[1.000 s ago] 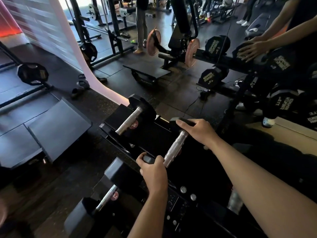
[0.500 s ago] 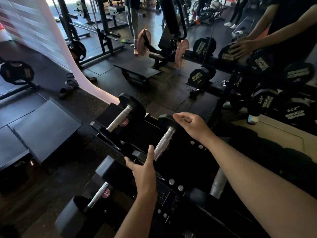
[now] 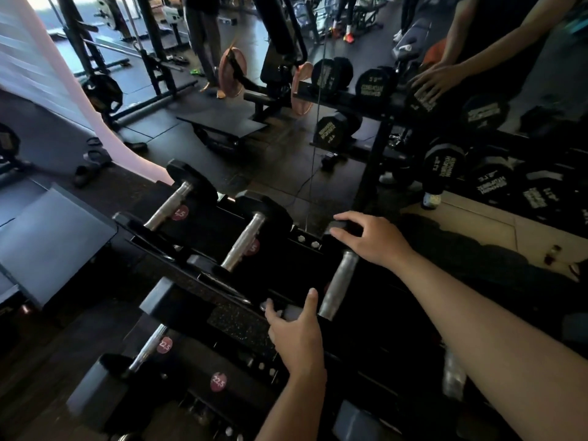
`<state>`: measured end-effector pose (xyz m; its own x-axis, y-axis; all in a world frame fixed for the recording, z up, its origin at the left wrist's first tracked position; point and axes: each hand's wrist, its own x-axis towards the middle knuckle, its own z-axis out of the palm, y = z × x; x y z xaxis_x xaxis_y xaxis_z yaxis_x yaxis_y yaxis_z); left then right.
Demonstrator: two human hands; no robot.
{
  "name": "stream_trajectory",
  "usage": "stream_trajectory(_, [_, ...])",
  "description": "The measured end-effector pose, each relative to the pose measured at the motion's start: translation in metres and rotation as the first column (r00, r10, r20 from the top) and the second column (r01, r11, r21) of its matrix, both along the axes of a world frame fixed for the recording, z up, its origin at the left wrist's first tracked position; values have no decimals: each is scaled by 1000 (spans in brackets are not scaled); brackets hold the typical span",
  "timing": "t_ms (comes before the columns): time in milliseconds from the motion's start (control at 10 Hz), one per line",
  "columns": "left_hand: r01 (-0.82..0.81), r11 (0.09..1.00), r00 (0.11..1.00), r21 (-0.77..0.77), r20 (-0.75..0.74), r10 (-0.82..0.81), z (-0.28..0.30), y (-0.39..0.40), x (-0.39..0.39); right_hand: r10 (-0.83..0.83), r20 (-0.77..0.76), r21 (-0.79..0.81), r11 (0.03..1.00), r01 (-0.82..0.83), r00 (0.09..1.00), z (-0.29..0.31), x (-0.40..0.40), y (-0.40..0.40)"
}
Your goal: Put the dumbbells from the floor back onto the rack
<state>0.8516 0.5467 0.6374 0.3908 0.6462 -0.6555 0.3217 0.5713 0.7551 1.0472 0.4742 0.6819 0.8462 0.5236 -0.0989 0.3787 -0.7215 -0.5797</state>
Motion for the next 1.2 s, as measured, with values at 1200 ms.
stream_trajectory(1200, [-102,986,994,132,-17,105,21,-4,0,141,241,-62,990,-130,960,8,-14,-18])
